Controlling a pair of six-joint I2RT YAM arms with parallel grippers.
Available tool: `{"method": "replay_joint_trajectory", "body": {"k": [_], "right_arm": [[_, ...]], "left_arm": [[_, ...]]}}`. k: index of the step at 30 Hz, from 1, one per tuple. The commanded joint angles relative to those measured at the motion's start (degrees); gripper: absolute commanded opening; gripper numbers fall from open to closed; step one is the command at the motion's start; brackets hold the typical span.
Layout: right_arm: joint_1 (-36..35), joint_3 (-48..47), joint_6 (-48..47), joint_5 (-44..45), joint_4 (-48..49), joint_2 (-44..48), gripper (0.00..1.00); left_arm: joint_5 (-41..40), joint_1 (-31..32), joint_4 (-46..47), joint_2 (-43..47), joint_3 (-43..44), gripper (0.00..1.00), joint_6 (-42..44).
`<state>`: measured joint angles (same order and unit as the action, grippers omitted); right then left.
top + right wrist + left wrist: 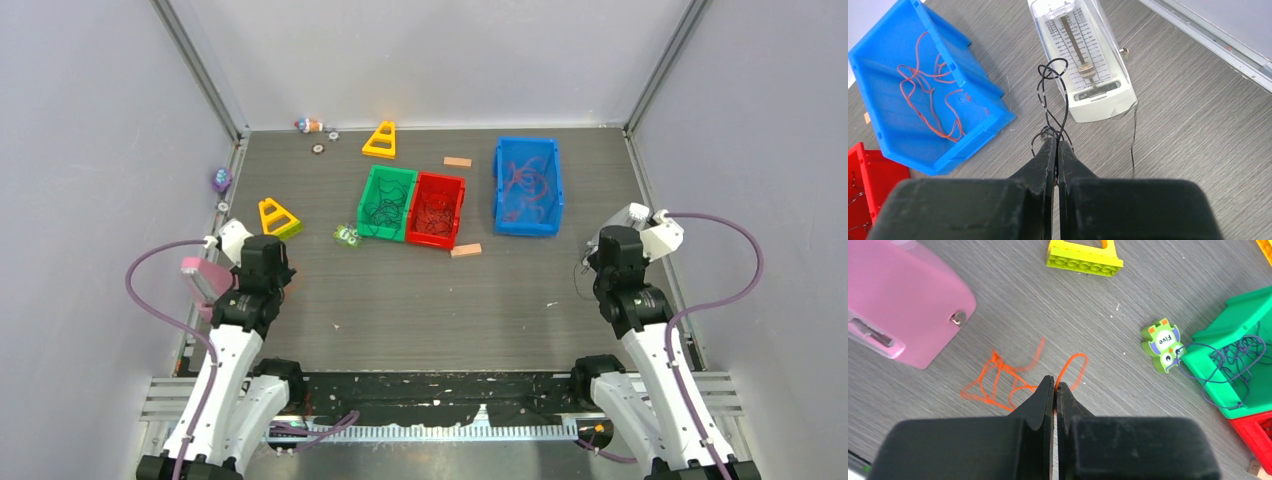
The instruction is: Untangle the cables
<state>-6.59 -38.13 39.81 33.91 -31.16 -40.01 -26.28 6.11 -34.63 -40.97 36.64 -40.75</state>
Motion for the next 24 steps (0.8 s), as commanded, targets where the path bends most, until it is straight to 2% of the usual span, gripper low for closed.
{"method": "replay_joint_trajectory", "body": {"k": [1, 6, 10, 12, 14, 16, 24], "right_arm": [[0.48, 0.34, -3.13, -3.06, 3.59, 1.72, 0.05], [0.46, -2.34, -13.52, -22.81, 11.44, 1.08, 0.05], [-2.04, -6.96, -16.19, -31.50, 14.52, -1.70, 0.05], [-6.54, -10.24, -17.69, -29.34, 14.91, -3.76, 0.05], [-13.95, -13.91, -19.44, -26.04, 15.28, -6.42, 0.05], [-17.65, -17.57, -20.10, -25.19, 15.64, -9.86, 0.05], [-26.34, -31.89, -23.28, -21.94, 18.38, -26.25, 0.05]], "left_arm": [[-2.65, -0.70, -0.85, -0.05, 3.31, 0.00, -1.46], [4.67, -0.65, 1.02, -0.07, 5.04, 0.00, 0.90], [8.25, -0.66, 2.10, -0.60, 7.21, 0.00, 4.08], [10.51, -0.65, 1.26, -1.09, 9.47, 0.00, 5.81], [12.35, -0.66, 0.00, -1.53, 12.38, 0.00, 7.38], [13.20, -0.59, -1.14, -1.73, 14.45, 0.00, 8.72], [18.04, -0.57, -3.32, -3.09, 19.60, 0.00, 13.13]]}}
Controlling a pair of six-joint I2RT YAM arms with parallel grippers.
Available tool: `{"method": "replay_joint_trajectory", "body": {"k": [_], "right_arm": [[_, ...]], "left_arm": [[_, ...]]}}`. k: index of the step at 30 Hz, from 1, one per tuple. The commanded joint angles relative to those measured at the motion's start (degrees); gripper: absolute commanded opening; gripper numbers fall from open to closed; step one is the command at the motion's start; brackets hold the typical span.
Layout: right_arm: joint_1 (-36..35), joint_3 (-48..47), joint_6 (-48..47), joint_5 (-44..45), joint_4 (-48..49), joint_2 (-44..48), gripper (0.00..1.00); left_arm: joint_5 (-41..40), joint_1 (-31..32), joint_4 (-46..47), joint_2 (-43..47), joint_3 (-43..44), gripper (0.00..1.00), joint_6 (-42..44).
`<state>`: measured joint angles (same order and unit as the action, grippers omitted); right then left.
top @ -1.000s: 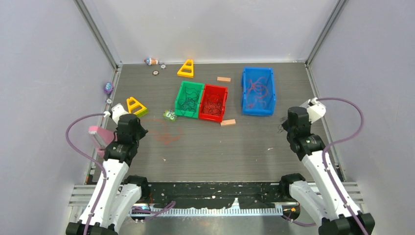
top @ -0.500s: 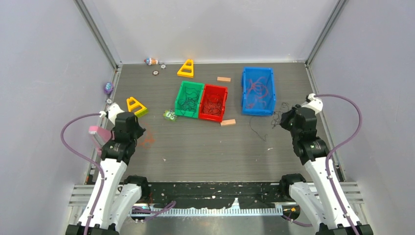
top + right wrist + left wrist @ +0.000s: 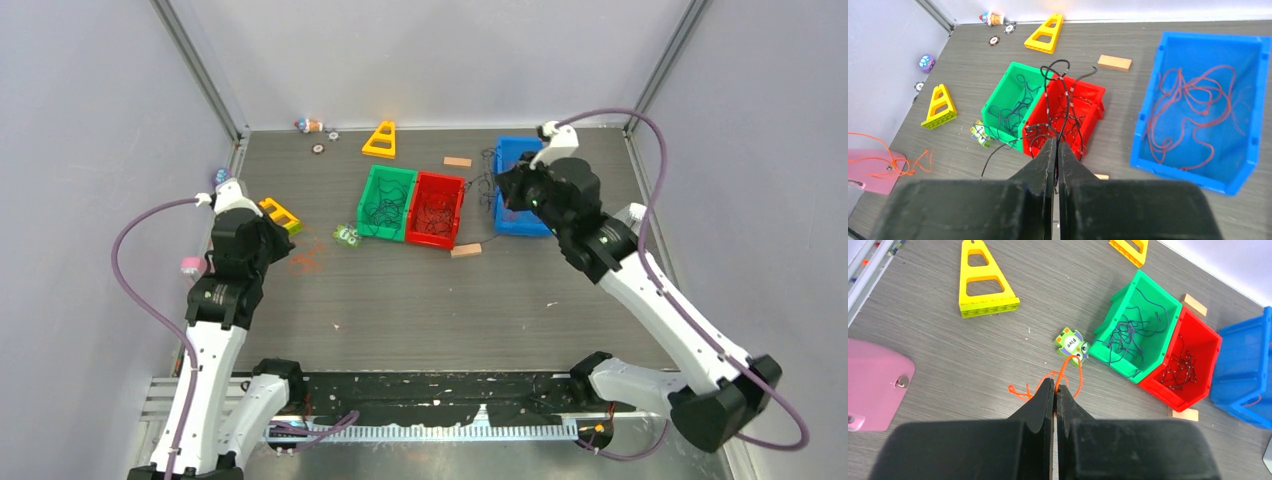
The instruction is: Untangle the cables
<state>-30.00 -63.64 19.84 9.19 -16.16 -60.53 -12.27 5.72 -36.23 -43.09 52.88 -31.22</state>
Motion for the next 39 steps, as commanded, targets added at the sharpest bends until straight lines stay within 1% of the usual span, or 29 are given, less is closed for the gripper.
{"method": "replay_joint_trajectory", "body": {"k": [1, 7, 10, 17, 24, 27, 32, 34, 35, 36, 37, 38, 39], "right_arm": [[-3.44, -7.32, -3.61, 2.95, 3.62, -7.09, 0.06], [-4.47, -16.36, -4.29, 2.08, 4.91, -20.31, 0.06], [-4.54, -20.01, -4.09, 1.64, 5.49, -25.12, 0.05], [-4.89, -24.10, -4.60, 3.23, 6.57, -37.80, 0.06], [-5.00, -26.32, -5.09, 4.99, 3.01, -48.20, 0.05], [-5.06, -27.94, -5.86, 4.98, 0.19, -53.04, 0.05], [-5.24, -31.73, -6.20, 3.11, -3.95, -59.97, 0.06], [-5.24, -33.07, -6.25, 1.74, -5.49, -60.67, 0.11], [-5.25, -33.05, -6.37, 1.33, -5.73, -60.45, 0.17], [-5.25, -32.74, -6.58, 0.43, -5.59, -59.23, 0.19], [-5.25, -31.91, -6.75, 0.06, -4.99, -58.23, 0.26], [-5.25, -31.29, -7.09, -0.64, -4.24, -56.10, 0.29], [-5.25, -30.34, -7.31, -0.87, -3.93, -54.96, 0.35]], "left_arm": [[4.80, -0.18, -1.95, -1.31, 3.96, 0.00, 4.35], [6.99, -0.16, -3.02, -1.61, 6.69, 0.00, 8.20], [7.04, -0.18, -3.31, -1.29, 7.38, 0.00, 9.26], [10.82, -0.14, -0.82, 0.11, 6.04, 0.00, 11.08], [12.00, -0.10, -1.57, -2.13, 7.13, 0.00, 10.21], [15.59, -0.06, -1.28, -3.47, 7.46, 0.00, 9.60], [16.34, 2.72, -0.23, -5.96, 8.30, 0.00, 8.84], [16.38, 4.45, 0.06, -7.18, 9.08, 0.00, 8.90], [16.35, 5.34, 0.07, -7.83, 9.66, 0.00, 8.94], [16.32, 6.37, 0.19, -8.48, 10.26, 0.00, 9.05], [16.36, 7.36, 0.19, -9.37, 10.99, 0.00, 9.26], [16.32, 8.79, 0.13, -10.18, 12.04, 0.00, 9.44], [16.40, 9.90, 0.15, -11.03, 12.94, 0.00, 9.69]]}}
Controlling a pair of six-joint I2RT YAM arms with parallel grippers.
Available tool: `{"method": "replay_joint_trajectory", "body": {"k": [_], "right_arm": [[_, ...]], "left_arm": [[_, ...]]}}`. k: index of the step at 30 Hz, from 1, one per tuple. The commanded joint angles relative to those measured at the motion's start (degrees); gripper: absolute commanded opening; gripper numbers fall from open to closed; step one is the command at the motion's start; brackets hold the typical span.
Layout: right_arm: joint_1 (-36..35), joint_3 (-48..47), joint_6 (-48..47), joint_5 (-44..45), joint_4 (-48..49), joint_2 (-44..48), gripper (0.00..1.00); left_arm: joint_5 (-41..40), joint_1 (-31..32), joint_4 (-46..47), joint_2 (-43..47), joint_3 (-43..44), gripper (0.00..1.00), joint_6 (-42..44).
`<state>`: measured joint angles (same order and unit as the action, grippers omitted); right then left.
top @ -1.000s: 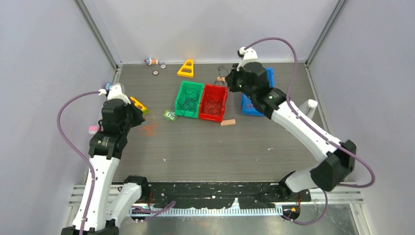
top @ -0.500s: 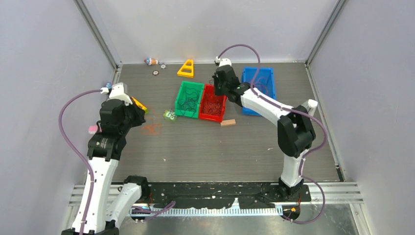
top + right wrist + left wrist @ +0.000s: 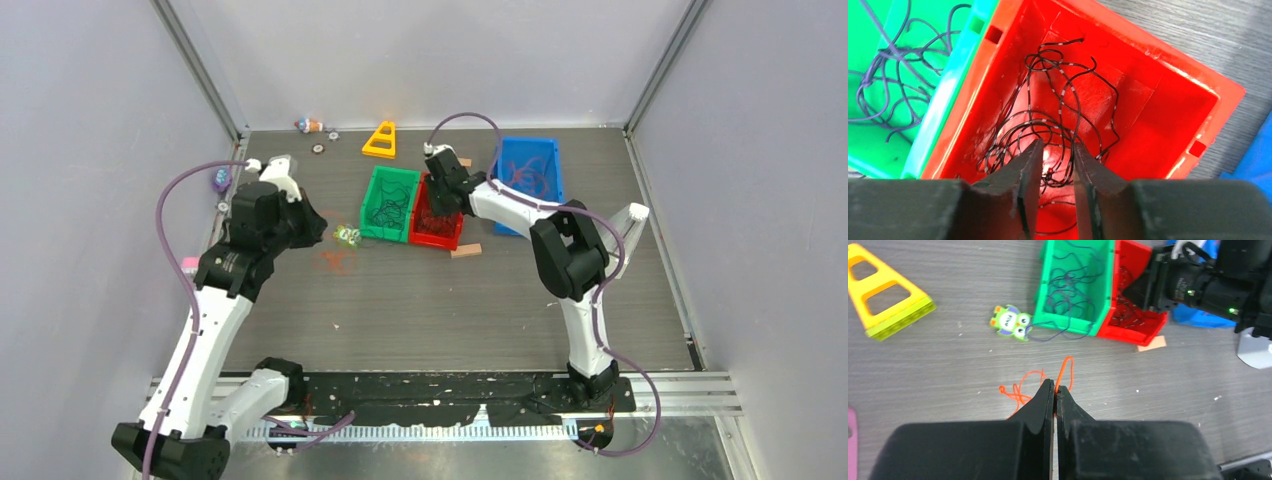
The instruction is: Untangle the cables
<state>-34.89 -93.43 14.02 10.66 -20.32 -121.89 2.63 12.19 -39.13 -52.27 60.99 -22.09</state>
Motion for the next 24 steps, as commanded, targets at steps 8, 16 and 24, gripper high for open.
{"method": "replay_joint_trajectory", "body": {"k": [8, 16, 24], "right_arm": [[-0.26, 8.18, -3.63, -4.74, 2.16, 22.99, 0.92], [-0.31, 31.82, -6.84, -28.07, 22.37, 45.37, 0.95], [-2.39, 46.29, -5.34, -41.51, 41.52, 53.33, 0.97]], "left_arm": [[6.44, 8.84, 2.19, -9.22, 11.25, 0.00, 0.94], [18.73, 11.07, 4.09, -14.09, 15.19, 0.00, 1.61], [23.91, 13.32, 7.46, -16.64, 16.68, 0.00, 0.32]]}}
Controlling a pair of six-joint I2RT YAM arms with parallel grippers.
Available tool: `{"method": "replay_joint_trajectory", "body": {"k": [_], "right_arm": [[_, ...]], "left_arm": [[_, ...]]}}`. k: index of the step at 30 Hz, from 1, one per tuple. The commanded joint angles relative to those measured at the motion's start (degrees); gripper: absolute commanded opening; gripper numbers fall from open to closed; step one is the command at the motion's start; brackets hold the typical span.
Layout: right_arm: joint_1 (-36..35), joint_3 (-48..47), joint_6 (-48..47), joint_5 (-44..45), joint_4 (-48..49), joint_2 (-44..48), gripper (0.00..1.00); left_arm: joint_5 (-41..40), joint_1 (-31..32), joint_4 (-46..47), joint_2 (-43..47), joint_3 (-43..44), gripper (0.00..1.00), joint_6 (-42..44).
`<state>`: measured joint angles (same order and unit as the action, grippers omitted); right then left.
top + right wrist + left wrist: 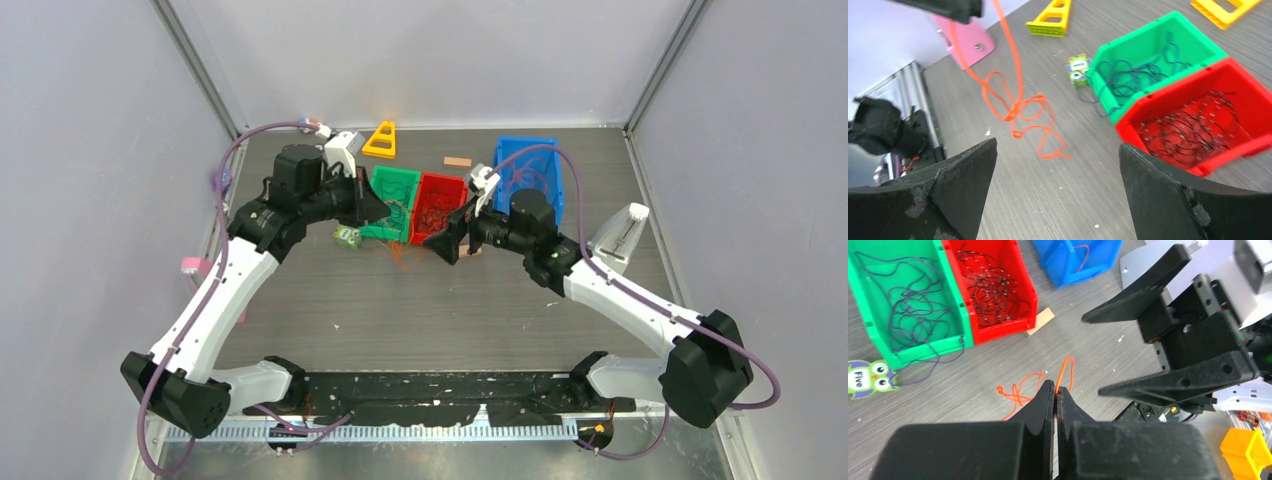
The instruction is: Untangle the cables
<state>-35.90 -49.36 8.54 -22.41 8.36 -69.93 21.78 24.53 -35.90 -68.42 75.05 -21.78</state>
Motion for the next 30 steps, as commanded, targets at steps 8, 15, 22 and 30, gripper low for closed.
{"method": "replay_joint_trajectory", "body": {"k": [8, 15, 22, 30], "right_arm": [[-5.28, 0.40, 3.26, -6.18, 18.25, -3.30, 0.93], [-7.66, -2.31, 5.09, -1.18, 19.89, -6.53, 0.32], [-6.50, -0.83, 5.83, 13.81, 13.88, -1.37, 0.05], [9.79, -4.76, 12.42, 26.11, -2.68, 1.02, 0.05]], "left_arm": [[8.87, 2.04, 7.69, -1.71, 2.60, 0.00, -2.62], [10.59, 2.26, 9.46, -1.46, 1.56, 0.00, -3.28], [1.39, 1.66, 5.41, 1.25, 0.07, 0.74, -2.77], [-5.82, -3.01, 6.14, 8.49, -7.16, 1.00, -3.22]]}}
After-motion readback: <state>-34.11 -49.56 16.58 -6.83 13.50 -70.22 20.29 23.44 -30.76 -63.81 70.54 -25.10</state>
